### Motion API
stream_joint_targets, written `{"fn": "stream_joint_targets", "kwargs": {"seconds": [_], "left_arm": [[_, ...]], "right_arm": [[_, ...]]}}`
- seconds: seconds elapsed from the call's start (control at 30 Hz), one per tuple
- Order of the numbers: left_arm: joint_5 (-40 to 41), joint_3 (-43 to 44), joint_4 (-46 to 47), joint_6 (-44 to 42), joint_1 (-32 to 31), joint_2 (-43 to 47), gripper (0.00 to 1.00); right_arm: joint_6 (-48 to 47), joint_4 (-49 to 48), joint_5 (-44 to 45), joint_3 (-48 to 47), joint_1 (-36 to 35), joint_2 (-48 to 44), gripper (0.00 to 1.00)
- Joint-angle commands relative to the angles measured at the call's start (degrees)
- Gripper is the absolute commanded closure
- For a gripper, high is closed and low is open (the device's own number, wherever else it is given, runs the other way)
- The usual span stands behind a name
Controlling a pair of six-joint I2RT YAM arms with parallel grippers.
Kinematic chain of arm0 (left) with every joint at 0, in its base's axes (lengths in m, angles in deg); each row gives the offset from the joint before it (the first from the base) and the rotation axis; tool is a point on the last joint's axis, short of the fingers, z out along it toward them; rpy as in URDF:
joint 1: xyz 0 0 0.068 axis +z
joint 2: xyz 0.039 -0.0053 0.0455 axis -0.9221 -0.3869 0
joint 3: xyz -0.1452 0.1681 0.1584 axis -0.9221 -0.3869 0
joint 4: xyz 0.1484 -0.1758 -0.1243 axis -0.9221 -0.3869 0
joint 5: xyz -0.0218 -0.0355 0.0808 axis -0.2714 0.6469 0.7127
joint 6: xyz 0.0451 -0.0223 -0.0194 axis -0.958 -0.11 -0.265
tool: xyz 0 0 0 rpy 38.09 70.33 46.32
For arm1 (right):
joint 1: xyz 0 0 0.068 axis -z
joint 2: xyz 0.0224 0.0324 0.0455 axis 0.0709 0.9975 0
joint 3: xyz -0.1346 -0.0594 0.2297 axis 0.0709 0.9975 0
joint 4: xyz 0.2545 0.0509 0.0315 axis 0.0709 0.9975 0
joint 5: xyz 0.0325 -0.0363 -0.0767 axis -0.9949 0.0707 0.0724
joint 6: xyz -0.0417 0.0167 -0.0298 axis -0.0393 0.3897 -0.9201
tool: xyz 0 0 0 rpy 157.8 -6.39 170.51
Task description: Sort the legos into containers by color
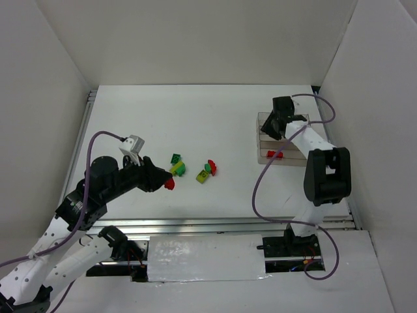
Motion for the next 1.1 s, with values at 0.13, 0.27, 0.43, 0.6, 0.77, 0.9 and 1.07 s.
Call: {"fn": "stream_joint_targets", "kwargs": {"seconds": [0.13, 0.27, 0.43, 0.6, 0.77, 0.9, 1.07], "left_arm": [[1.7, -0.3, 1.1, -0.3, -0.3, -0.6, 1.0], [-0.5, -1.2, 4.0, 0.2, -0.3, -3.2, 1.0], [-2.1, -2.9, 7.6, 0.9, -0.3, -4.5, 1.0], [-3.5, -2.8, 12.6, 2.0, -0.4, -7.9, 0.97], [-4.6, 0.3, 24.4, 2.8, -4.4, -20.2, 1.0], [-2.9, 6.2, 38.5, 1.9, -9.3, -34.0, 1.0], [-6.6, 22.4, 48.0, 2.2, -12.5, -57.2, 1.0]], "right_arm": [[0.3, 8.4, 9.8, -5.1, 2.3, 3.8, 0.96], [0.3, 7.6, 8.7, -4.2, 3.5, 4.4, 0.73], [0.5, 7.0, 7.7, -3.9, 4.1, 4.1, 0.28], [1.0, 7.9, 6.0, -4.5, 4.1, 0.8, 0.19], [3.6, 6.1, -0.8, 4.4, 3.4, -19.0, 0.18], [6.7, 2.6, -7.9, 16.1, 2.9, -38.2, 0.18], [8.0, 9.3, -10.1, 22.1, 2.7, -57.4, 0.18]]}}
